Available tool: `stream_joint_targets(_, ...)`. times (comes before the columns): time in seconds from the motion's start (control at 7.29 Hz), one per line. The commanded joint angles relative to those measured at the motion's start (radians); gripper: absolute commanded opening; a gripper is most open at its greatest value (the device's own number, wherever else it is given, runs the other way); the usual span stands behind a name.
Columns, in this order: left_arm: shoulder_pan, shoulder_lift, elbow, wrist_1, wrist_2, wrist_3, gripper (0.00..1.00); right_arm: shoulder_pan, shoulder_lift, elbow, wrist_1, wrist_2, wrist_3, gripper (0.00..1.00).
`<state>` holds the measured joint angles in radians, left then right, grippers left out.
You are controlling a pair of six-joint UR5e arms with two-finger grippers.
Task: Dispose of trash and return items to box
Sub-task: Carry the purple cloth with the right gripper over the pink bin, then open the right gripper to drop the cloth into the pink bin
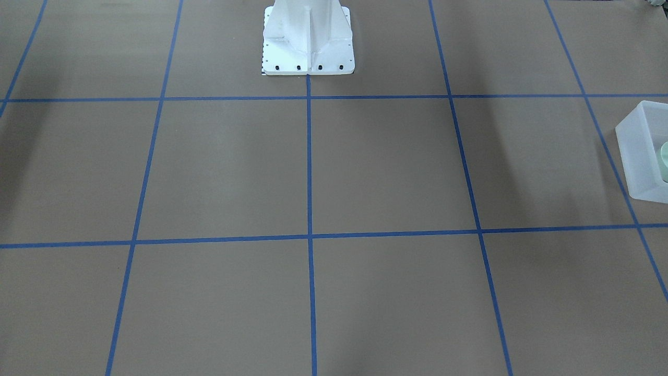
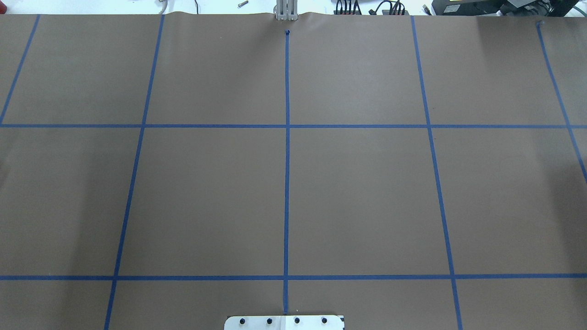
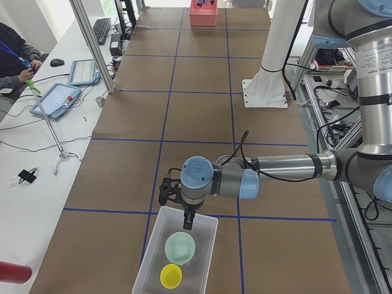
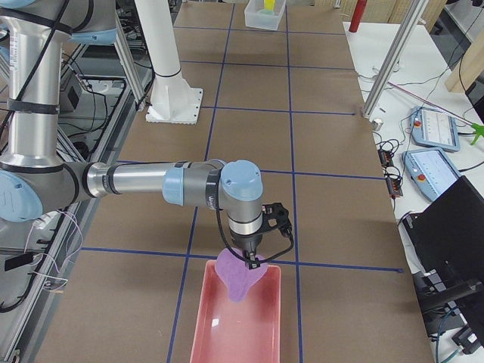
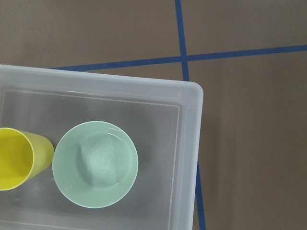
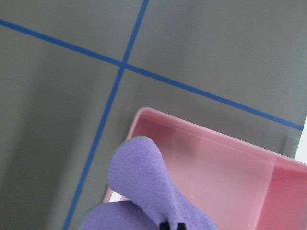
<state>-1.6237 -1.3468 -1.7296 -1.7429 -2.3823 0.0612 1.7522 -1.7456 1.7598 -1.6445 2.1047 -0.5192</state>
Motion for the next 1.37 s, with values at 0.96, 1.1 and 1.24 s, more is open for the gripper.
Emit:
stream_joint_targets(0.96, -0.001, 0.008, -0.004, -0.001, 0.0, 0.0, 0.98, -0.095, 0.014, -0.038, 0.232, 0.233, 0.484, 1.0)
stream_joint_targets(1.1, -0.001, 0.015, -0.004, -0.001, 0.0, 0.0, 0.98, -0.162, 0.018, 0.001, 0.227, 0.295, 0.639, 1.0)
stream_joint_targets(1.24, -0.001, 0.018, -0.005, -0.001, 0.0, 0.0, 0.98, -0.198, 0.008, 0.009, 0.23, 0.319, 0.695, 1.0)
